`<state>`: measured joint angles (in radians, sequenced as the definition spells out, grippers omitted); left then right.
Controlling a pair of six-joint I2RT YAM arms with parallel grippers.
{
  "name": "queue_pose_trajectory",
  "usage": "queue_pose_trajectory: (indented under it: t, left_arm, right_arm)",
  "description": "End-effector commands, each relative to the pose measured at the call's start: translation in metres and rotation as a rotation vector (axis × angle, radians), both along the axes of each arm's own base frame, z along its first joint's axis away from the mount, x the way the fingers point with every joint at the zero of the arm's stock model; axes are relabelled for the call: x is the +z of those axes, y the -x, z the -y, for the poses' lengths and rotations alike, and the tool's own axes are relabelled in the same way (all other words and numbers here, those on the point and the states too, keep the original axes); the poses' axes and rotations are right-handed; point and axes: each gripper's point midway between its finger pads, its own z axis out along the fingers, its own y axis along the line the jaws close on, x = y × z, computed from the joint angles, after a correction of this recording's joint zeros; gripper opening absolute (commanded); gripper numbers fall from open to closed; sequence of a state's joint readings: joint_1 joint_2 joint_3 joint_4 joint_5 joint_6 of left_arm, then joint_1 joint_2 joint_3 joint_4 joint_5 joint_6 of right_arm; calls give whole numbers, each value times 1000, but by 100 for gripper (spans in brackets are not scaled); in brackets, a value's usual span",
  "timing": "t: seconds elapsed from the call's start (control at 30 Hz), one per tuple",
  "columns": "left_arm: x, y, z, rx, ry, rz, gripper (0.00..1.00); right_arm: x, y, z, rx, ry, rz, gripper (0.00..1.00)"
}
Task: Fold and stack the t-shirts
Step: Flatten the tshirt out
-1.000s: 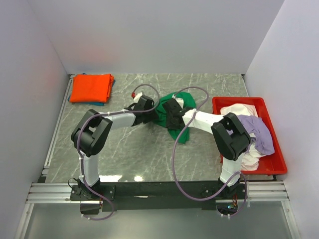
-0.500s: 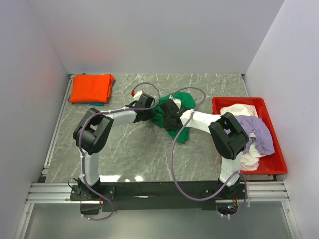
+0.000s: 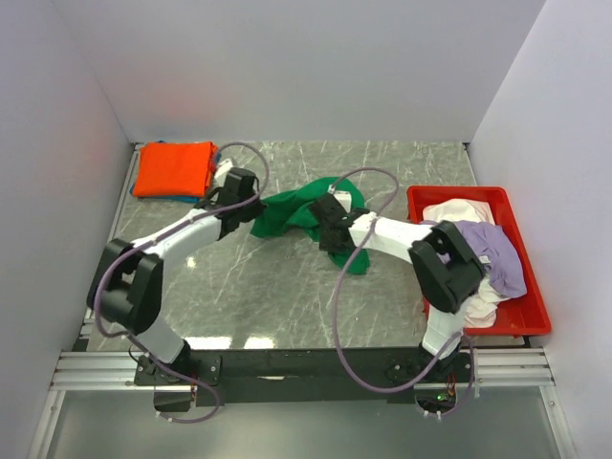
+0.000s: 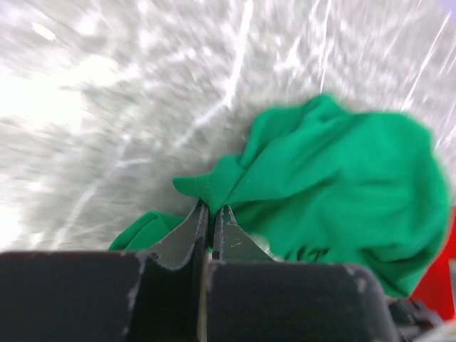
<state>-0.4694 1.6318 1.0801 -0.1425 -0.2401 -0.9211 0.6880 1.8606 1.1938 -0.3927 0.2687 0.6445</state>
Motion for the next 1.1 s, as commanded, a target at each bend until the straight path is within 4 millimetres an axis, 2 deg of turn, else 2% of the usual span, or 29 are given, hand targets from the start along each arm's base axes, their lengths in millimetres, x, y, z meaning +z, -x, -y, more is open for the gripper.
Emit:
queue_pose_trajectory:
  t: [0.0,0.03,0.1,0.13,0.17,0.2,0.23,0.27,0.3,0.33,0.4,0.43,0.5,0.53,0.6,0.63,0.7,0.73,0.77,0.8,0.87,0.9,0.97,1.0,1.07]
  left_arm:
    - [37,-2,-26,61,9,73,1]
    - [53,-2,-31,72,18,105,1]
    - [65,2,-47,107,12,117,1]
    - [82,5,-53,113,22,151,1]
    - [89,9,-59,125,22,159,1]
    - [96,9,-70,148,27,172,1]
    - [113,14,-78,155,39,207,1]
    - [121,17,-82,160,44,225,1]
    - [128,19,-93,179,43,237,1]
    - [146,24,-99,186,50,277,1]
    - [160,30,-113,206,38,300,1]
    - [179,34,-119,213,36,341,1]
    - [196,39,-129,233,33,376,1]
    - [211,42,-133,236,35,410,1]
    - [225,41,-139,241,40,447,1]
    - [237,38,-140,242,45,472,0]
    - [251,27,-143,240,57,490,0]
    - [255,22,-144,238,58,497,1]
    - [261,16,-148,241,61,506,1]
    - [269,4,-148,236,70,513,1]
    - [276,-12,-152,223,93,517,1]
    - [283,-26,-152,218,107,520,0]
    - [294,-42,-157,204,141,546,0]
    - [305,-54,-155,182,162,563,1]
    - [319,-65,-154,146,195,588,0]
  right_arm:
    - [51,-2,31,-64,21,106,0]
    - [69,0,41,-79,10,135,0]
    - [85,1,54,-101,8,169,0]
    - [102,4,65,-122,-6,198,0]
    - [111,5,72,-134,-12,217,0]
    - [129,8,79,-147,-36,252,0]
    - [135,7,89,-169,-40,265,0]
    - [144,8,95,-178,-52,283,0]
    - [161,11,99,-185,-88,318,0]
    - [170,12,105,-193,-99,335,0]
    - [189,12,119,-225,-124,376,0]
    - [208,14,124,-231,-147,416,0]
    - [233,14,136,-262,-176,477,0]
    - [249,11,140,-267,-197,509,0]
    - [267,5,148,-290,-219,547,0]
    - [286,0,147,-283,-247,581,0]
    - [299,-16,148,-295,-265,606,0]
    - [317,-22,144,-278,-293,637,0]
    - [322,-30,144,-282,-301,645,0]
    - [336,-44,146,-295,-311,667,0]
    - [348,-61,145,-290,-335,688,0]
    - [360,-76,142,-290,-355,699,0]
    - [374,-94,147,-284,-389,713,0]
    - [390,-106,147,-285,-406,737,0]
    - [408,-117,152,-279,-430,758,0]
